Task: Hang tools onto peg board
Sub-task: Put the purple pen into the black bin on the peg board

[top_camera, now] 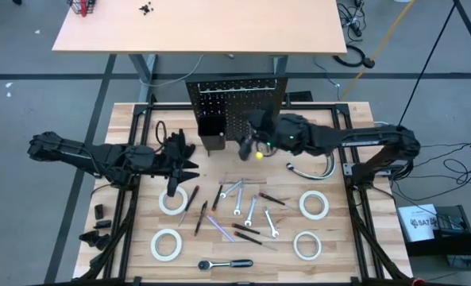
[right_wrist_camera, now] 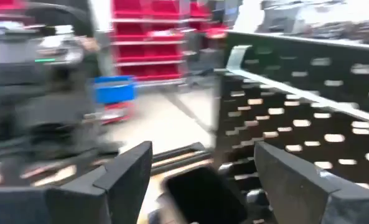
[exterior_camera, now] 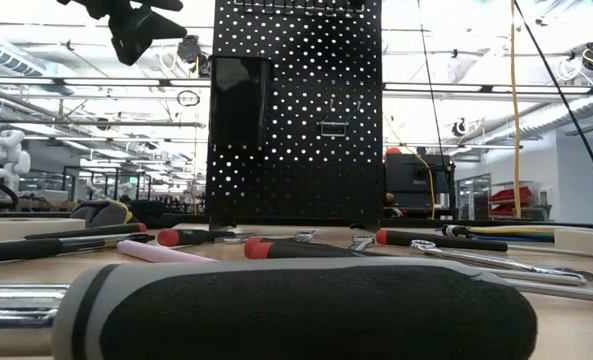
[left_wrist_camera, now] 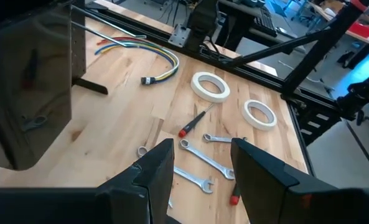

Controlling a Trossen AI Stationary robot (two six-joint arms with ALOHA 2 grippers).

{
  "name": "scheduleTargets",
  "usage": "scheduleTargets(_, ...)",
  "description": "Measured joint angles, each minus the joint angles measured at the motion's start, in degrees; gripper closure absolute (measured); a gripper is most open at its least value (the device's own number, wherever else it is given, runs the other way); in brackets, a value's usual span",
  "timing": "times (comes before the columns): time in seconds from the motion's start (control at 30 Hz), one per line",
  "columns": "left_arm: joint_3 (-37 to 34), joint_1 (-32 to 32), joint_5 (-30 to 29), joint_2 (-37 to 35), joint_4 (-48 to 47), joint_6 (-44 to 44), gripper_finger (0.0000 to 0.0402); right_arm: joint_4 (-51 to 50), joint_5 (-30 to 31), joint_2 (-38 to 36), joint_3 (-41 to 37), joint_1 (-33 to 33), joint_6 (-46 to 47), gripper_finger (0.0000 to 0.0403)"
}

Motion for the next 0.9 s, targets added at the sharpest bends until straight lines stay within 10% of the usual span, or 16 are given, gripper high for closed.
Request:
scheduleTargets(0.37,-3.4,-3.0,2.2,3.7,2.0,-1.0,0.0239,-28.1,-28.6,-1.6,0.0,8.0,18.8,0.0132)
scheduleTargets(0.9,-5.3,-2.9,4.9,19.4,15.8,-0.9,0.024,-52.5,-20.6,12.0,-0.1,16.2,34.6,0.0133)
